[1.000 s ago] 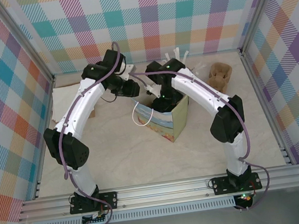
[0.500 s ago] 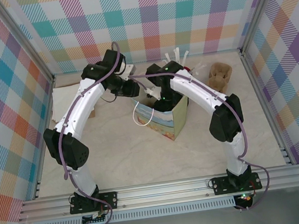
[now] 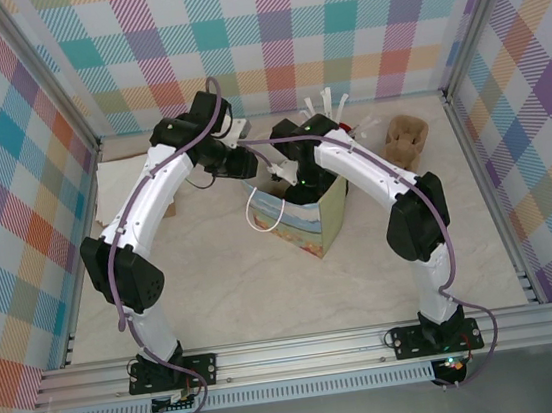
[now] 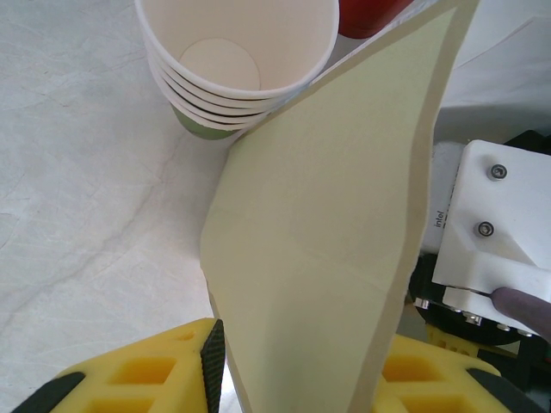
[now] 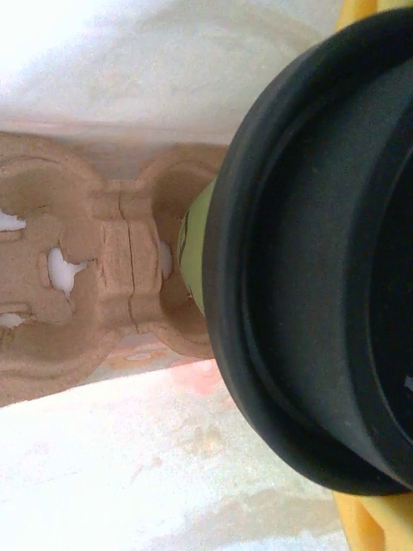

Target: Pack the takeout coffee

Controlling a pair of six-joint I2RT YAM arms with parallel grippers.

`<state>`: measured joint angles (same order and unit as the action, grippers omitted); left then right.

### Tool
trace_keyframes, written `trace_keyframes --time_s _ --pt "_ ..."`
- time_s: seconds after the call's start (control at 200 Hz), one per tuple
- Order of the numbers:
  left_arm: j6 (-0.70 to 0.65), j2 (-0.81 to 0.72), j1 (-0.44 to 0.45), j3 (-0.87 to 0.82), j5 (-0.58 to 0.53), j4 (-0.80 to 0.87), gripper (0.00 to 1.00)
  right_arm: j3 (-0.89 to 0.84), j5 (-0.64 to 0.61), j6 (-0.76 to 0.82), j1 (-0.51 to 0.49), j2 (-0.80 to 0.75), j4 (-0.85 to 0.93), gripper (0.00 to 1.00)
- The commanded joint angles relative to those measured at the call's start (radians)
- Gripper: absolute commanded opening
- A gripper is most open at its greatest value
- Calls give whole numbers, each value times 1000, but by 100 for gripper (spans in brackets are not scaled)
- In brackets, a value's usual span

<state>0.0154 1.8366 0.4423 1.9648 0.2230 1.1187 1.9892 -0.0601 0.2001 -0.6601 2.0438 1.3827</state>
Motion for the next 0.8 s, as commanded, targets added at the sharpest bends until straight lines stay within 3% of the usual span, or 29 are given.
trace_keyframes --time_s 0.0,0.795 --pt "15 -27 -13 -4 -1 4 36 -10 13 16 8 13 1 83" --pt "15 -20 -14 1 -7 4 37 -10 -1 17 8 12 -8 83"
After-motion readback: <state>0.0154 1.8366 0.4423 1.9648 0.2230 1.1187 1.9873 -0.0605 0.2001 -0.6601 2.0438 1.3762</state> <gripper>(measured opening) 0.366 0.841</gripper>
